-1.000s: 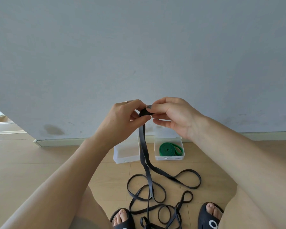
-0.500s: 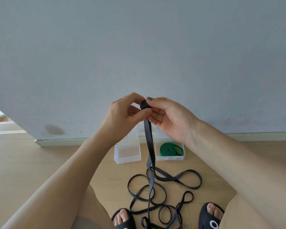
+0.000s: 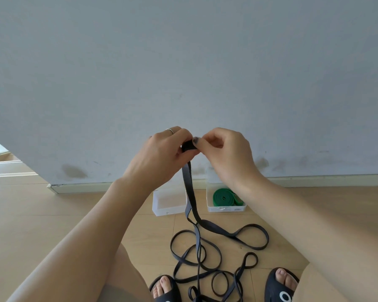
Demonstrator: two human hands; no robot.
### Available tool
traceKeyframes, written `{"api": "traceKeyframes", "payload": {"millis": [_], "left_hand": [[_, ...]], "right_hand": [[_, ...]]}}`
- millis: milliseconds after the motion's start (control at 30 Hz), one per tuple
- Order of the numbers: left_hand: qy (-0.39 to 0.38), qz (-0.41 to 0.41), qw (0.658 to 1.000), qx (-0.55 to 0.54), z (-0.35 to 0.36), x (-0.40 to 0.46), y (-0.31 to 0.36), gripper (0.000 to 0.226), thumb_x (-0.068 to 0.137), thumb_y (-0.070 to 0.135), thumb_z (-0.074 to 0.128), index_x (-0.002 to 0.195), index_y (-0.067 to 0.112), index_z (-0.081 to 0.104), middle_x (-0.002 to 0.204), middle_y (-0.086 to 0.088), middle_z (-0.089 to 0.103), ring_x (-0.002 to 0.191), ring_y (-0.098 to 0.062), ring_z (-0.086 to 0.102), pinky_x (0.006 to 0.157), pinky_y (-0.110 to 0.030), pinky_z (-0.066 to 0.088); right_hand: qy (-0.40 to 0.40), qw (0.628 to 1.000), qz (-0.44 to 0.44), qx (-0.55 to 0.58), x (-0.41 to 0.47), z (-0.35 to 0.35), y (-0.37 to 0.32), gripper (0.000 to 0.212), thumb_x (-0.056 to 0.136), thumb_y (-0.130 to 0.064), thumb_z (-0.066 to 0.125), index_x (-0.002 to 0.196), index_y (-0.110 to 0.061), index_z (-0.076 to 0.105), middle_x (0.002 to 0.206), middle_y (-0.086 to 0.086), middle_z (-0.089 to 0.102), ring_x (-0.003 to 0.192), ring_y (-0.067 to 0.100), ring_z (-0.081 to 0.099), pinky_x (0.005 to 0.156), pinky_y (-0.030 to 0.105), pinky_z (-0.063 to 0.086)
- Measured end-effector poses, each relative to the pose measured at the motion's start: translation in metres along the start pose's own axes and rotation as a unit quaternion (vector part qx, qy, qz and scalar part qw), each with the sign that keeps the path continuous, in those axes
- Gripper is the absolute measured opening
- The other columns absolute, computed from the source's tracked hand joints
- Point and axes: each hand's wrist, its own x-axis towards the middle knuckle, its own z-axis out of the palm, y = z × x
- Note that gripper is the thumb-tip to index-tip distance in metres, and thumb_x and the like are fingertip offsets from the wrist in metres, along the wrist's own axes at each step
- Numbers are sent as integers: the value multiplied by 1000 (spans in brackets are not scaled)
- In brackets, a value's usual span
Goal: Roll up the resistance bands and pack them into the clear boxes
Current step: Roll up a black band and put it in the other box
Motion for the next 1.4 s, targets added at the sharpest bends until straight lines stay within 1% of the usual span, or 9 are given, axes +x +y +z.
{"api": "traceKeyframes", "payload": {"millis": [133,267,433,567,867,1000,1200,1300,1400], "left_hand": [[-6,38,998,54,1,2,1,15,88,23,61,91,9,66,82,-2,63,62,-30,60,55,-45,54],[-23,58,995,82,2,1,0,9,84,11,72,90,8,67,82,-2,63,56,-30,54,48,-43,52],[-18,69,990,122,6,-1,3,13,81,11,76,85,9,64,76,-1,59,49,-28,45,42,-31,41],[-6,55,991,122,11,0,3,22,85,28,77,89,10,64,80,-1,60,53,-30,54,46,-39,50],[11,-25,998,-48,10,-3,8,25,89,31,77,104,13,66,95,9,65,77,-4,71,73,-30,58],[46,-35,996,-72,9,-1,9,17,88,15,80,102,11,69,92,4,67,79,-7,70,77,-28,58],[29,13,999,-32,5,-1,3,14,97,21,71,102,8,67,91,0,64,77,-20,67,72,-41,58],[5,44,999,30,4,-2,-1,25,99,31,55,103,8,64,91,-3,63,70,-30,64,60,-47,56],[-5,59,996,74,5,-2,-4,27,99,31,52,100,7,64,87,-3,62,63,-31,59,53,-46,54]], "right_hand": [[-35,998,18,-39,-6,2,-4,24,90,-39,74,85,-15,75,80,-3,74,79,13,68,72,31,54],[-59,996,52,-31,-4,4,-6,35,84,-38,80,90,-3,75,91,15,75,84,28,69,80,42,55],[-115,989,94,19,3,3,1,40,88,-29,75,97,10,72,91,31,66,74,22,56,79,40,51],[-165,979,112,48,9,1,4,25,96,-23,68,89,-2,79,101,18,77,99,26,74,105,49,52],[-216,950,150,167,18,-13,2,25,101,-18,63,110,3,74,116,13,77,115,23,70,100,36,53],[-221,927,181,245,18,-14,-1,14,99,-18,68,104,-9,77,103,1,76,111,20,68,104,44,53],[-245,918,175,257,18,-18,0,17,99,-22,68,105,-9,78,108,1,76,115,20,68,110,48,48],[-217,933,190,216,15,-13,1,31,97,-24,70,115,1,73,106,7,73,107,21,68,110,48,49],[-160,956,180,167,10,-7,-1,23,94,-25,75,102,-5,68,100,8,74,103,22,72,106,48,53]]}}
